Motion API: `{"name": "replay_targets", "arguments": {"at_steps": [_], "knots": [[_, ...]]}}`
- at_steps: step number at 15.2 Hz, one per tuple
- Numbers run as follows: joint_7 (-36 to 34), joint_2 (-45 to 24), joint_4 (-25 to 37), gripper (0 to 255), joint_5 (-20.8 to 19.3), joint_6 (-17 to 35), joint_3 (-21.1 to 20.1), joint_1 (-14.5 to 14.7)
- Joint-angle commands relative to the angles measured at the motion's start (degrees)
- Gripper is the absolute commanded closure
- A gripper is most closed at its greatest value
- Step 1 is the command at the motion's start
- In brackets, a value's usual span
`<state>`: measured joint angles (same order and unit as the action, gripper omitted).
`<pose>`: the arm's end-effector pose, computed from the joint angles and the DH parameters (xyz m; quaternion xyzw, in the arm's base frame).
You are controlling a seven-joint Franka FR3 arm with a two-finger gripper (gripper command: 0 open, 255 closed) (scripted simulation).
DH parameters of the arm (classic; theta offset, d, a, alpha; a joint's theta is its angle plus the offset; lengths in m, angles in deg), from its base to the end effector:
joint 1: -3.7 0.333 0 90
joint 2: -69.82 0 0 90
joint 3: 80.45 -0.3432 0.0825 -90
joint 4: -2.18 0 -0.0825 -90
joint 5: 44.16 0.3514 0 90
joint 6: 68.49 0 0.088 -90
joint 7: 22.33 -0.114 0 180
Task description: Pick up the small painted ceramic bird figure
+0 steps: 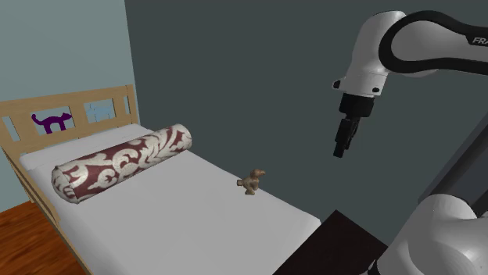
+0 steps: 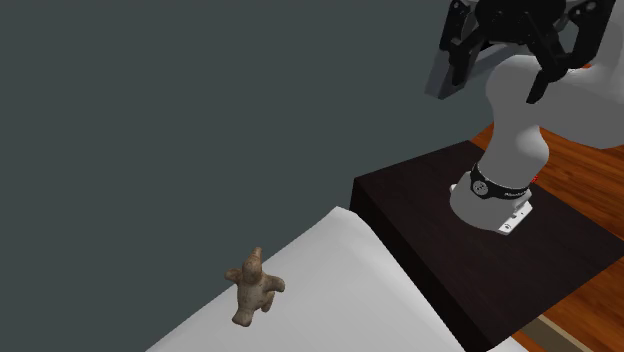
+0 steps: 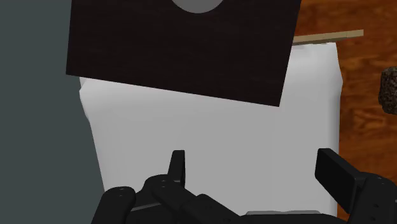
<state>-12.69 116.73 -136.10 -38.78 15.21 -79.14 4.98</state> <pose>0.2310 0.0090 0.5777 -0.9922 -0.0896 0.0622 0.0604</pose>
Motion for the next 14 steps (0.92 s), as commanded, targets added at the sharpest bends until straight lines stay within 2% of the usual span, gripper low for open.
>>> {"name": "replay_targets", "arguments": {"at_steps": [1, 8, 14], "knots": [[0.0, 0.0, 0.0, 0, 0.0, 0.0, 0.0, 0.0], [4.81, -8.49, -4.95, 0, -1.48, 15.4, 2.43, -0.45], [8.98, -19.02, -5.73, 0, -1.61, 28.39, 4.56, -0.46]]}}
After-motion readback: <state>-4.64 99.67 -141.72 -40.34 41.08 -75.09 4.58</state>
